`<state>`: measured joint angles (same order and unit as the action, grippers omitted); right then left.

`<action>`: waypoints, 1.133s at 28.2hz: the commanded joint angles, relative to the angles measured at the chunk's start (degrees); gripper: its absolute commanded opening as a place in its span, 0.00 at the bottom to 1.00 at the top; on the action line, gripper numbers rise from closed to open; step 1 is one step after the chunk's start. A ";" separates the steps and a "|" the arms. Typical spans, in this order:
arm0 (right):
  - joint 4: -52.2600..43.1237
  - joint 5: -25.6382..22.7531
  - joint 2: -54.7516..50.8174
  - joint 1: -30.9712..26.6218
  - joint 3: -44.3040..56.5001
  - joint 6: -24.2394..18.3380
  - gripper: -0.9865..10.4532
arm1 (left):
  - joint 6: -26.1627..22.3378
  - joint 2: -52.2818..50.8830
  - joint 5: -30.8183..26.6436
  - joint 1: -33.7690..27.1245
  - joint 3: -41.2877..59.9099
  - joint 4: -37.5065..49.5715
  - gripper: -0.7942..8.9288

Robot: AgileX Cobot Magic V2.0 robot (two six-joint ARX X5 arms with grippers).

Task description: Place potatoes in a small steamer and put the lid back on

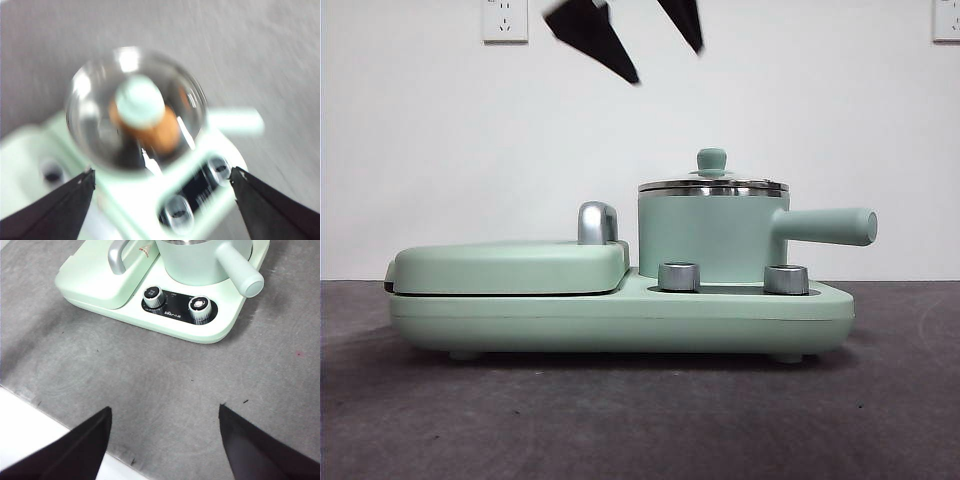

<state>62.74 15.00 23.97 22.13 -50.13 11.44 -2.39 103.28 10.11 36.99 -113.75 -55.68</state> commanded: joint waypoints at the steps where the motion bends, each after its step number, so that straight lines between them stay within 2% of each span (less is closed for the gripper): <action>1: -0.55 0.09 0.13 0.35 -0.35 0.79 0.38 | -0.98 -3.34 2.69 0.50 -1.40 -6.01 0.53; 4: -0.61 0.17 0.13 0.35 -0.35 0.72 0.38 | -0.98 -9.49 5.03 1.55 0.09 -11.34 0.53; 12: -0.59 0.20 0.15 0.35 -0.35 0.74 0.38 | -0.96 -29.22 5.01 2.84 19.50 -11.85 0.53; 25: -0.61 0.20 0.15 0.35 -0.35 1.38 0.38 | 8.00 -67.78 4.92 2.75 58.07 2.91 0.53; 32: -0.61 0.17 0.15 0.35 -0.35 1.40 0.38 | 10.23 -81.57 4.85 2.75 66.10 4.09 0.53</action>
<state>62.72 15.03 23.97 22.13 -50.13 12.29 6.96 22.13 14.94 39.27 -47.24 -52.56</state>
